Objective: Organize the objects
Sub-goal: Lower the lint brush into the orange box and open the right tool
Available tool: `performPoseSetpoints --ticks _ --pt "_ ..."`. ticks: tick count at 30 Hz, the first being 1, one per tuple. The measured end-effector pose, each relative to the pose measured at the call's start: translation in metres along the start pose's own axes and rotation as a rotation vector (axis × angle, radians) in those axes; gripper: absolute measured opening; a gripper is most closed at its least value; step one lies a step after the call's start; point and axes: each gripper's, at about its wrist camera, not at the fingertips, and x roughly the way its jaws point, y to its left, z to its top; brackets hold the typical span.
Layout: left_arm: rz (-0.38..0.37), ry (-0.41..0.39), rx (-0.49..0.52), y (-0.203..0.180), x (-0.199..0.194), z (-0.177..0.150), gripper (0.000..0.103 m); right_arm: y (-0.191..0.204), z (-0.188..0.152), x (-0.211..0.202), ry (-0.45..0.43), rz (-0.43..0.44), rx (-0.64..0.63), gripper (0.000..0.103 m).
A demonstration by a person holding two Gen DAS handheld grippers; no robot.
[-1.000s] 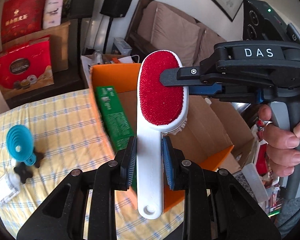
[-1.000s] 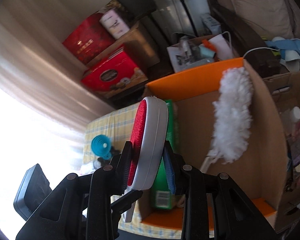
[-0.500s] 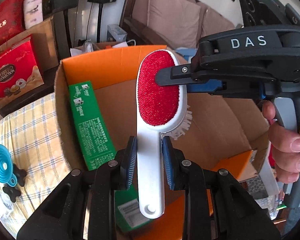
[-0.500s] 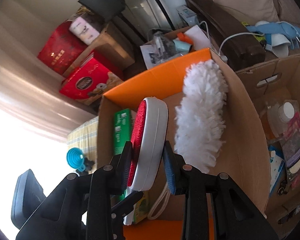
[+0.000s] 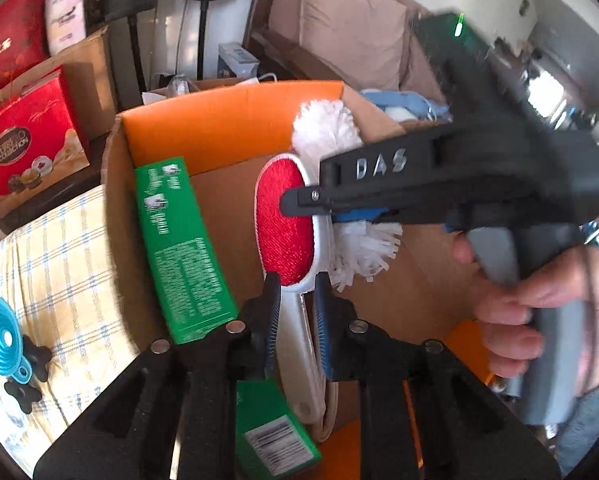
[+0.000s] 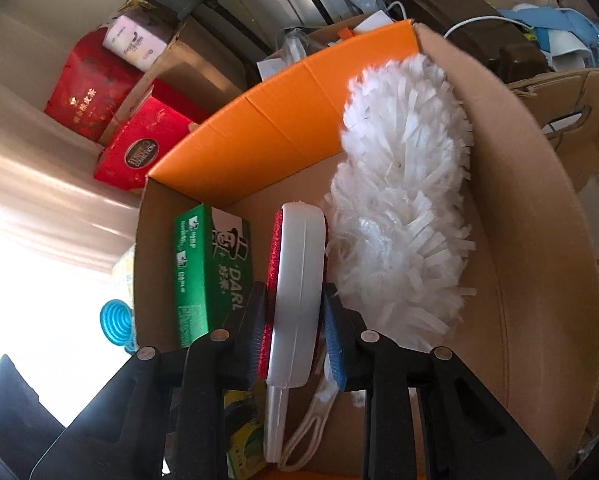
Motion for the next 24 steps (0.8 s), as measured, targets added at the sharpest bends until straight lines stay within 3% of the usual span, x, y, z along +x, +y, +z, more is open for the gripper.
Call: performPoseSetpoints --ticks 3,5,9,14,24 --pt "-0.011 -0.023 -0.020 0.010 -0.011 -0.001 0.034 0.001 -0.001 0.006 -0.002 -0.017 -0.018 0.030" --pt "-0.020 -0.044 -0.035 0.017 -0.021 -0.003 0.051 0.002 -0.001 0.006 -0.005 -0.031 -0.021 0.031" --pt "-0.039 -0.071 -0.060 0.029 -0.041 -0.005 0.065 0.006 -0.003 -0.001 -0.021 -0.053 -0.038 0.041" --pt "-0.036 -0.094 -0.099 0.043 -0.060 -0.012 0.090 0.019 -0.009 -0.020 -0.062 -0.082 -0.097 0.054" --pt "0.030 -0.115 -0.195 0.079 -0.091 -0.040 0.101 0.064 -0.035 -0.039 -0.101 -0.101 -0.232 0.071"
